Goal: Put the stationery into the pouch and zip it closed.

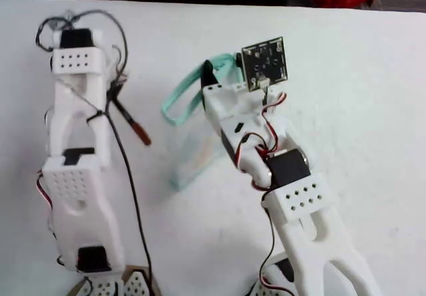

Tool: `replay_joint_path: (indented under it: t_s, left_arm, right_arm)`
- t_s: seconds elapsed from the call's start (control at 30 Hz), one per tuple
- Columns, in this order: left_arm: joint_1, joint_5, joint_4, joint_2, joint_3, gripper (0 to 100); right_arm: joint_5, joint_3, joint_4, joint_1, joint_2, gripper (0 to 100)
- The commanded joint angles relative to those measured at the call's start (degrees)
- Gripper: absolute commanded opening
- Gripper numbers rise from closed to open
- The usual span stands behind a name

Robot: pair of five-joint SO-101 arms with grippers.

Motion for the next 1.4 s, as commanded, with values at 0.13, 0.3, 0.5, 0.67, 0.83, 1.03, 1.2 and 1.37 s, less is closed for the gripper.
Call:
replay_joint_path:
  t_s: [0.13,0.3,0.5,0.67,0.83,1.03,1.2,1.37]
  left_arm:
    - [3.8,-1.7,6.2,-9.0,-25.1,2]
    - [7.8,-12.1,6.1,-13.8,-36.1,2]
    - [13.9,-19.0,5.5,-20.6,-40.2,2]
    - [19.5,-24.4,4.6,-26.0,-40.2,2]
    - [24.1,-27.3,2.5,-32.1,-40.2,2]
    - [29.2,-27.3,1.9,-40.9,-39.7,2]
    - [31.8,-27.3,4.5,-46.7,-39.6,2]
    - [32.1,-27.3,5.6,-50.7,-39.6,2]
  right_arm:
    - [0.2,4.5,0.4,0.1,1.3,20.4]
    - [0.2,4.5,0.4,0.1,1.3,20.4]
    - [0.2,4.5,0.4,0.1,1.3,20.4]
    - [0.2,4.6,0.4,0.1,1.4,20.4]
    - [0.2,4.6,0.4,0.1,1.5,20.4]
    - [0.2,4.6,0.4,0.1,1.4,20.4]
    - [0.2,4.6,0.4,0.1,1.3,20.4]
    - [0.2,4.6,0.4,0.1,1.3,20.4]
